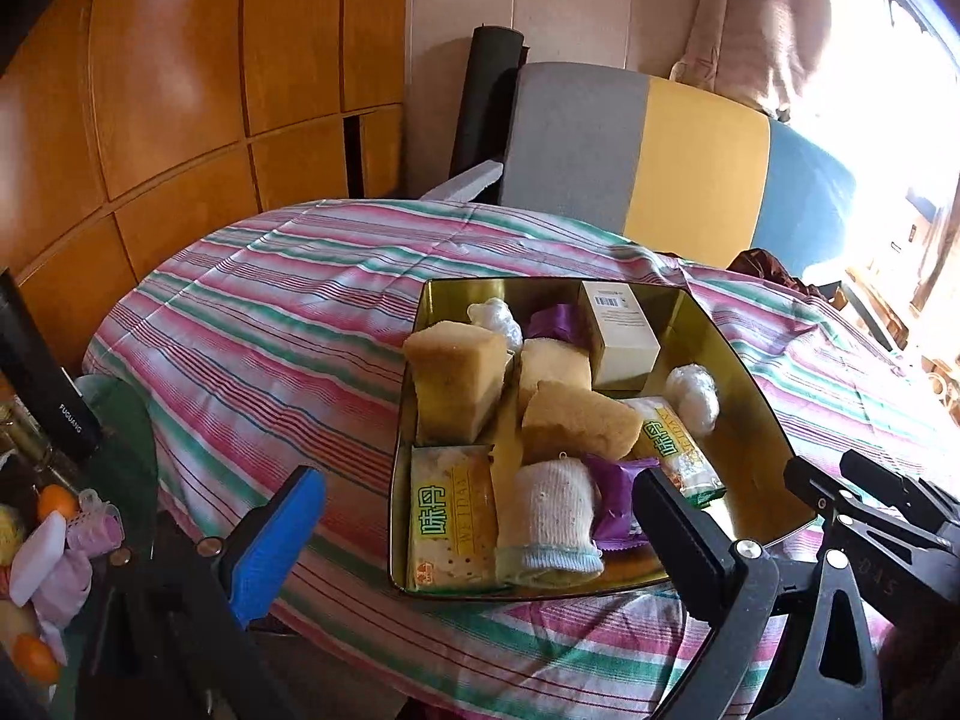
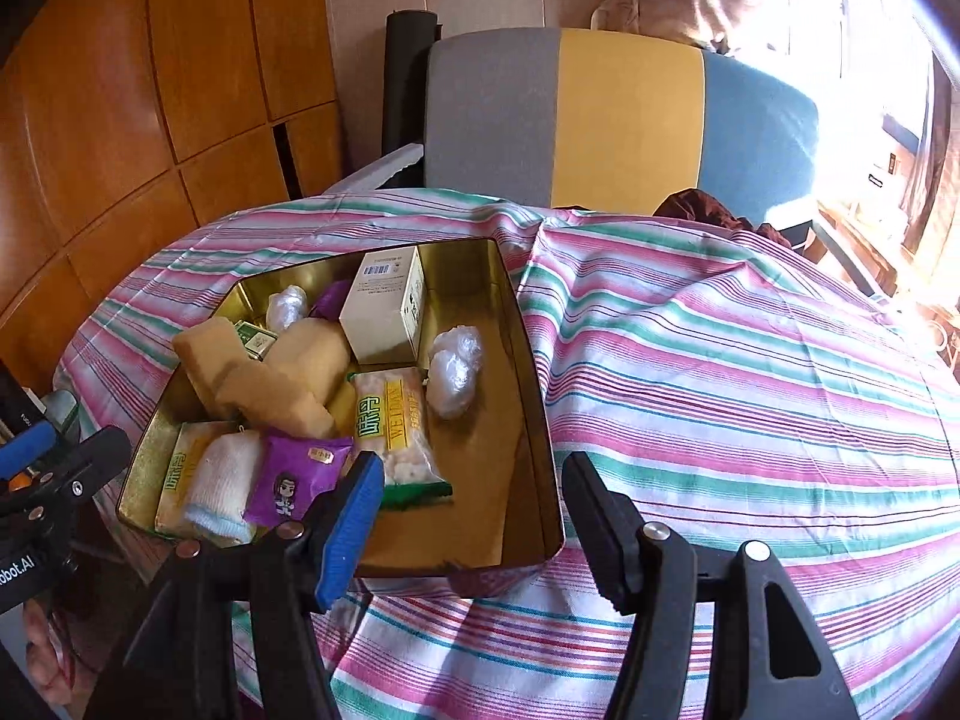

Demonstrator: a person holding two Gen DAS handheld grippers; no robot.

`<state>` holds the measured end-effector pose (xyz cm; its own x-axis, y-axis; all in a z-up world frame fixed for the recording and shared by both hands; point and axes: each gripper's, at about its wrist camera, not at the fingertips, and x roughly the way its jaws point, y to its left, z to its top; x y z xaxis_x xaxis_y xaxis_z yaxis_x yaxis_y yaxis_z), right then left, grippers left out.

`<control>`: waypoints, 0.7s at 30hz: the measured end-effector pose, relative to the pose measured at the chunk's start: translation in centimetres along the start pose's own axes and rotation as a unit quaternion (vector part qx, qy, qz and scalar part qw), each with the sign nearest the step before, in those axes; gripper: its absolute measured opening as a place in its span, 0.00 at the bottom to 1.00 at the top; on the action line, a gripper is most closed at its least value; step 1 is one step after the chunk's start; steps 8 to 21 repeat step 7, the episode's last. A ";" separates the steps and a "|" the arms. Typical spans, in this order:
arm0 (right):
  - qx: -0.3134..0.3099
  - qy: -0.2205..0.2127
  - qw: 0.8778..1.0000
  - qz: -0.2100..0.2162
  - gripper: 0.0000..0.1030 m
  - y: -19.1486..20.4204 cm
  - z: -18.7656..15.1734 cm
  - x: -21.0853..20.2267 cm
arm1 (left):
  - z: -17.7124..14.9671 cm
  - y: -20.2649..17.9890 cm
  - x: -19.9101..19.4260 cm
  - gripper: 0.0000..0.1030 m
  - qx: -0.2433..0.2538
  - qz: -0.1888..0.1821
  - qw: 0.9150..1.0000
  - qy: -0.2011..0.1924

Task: Organize objects
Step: 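Lower the white plastic bag ball into the tray and open the right gripper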

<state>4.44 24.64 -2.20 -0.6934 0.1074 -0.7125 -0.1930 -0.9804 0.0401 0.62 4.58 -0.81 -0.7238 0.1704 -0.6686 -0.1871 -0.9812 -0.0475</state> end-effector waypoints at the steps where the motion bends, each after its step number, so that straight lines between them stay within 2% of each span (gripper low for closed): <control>1: -0.001 -0.002 1.000 -0.003 0.61 0.0 0.0 -0.1 | 0.0 -0.1 -0.2 1.00 0.002 0.004 1.000 -0.004; 7: 0.000 -0.009 1.000 0.006 0.61 0.2 0.5 -0.6 | 0.2 -0.3 -1.1 1.00 0.008 0.017 1.000 -0.018; 21: 0.000 -0.009 1.000 0.006 0.61 0.2 0.5 -0.6 | 0.2 -0.3 -1.1 1.00 0.008 0.017 1.000 -0.018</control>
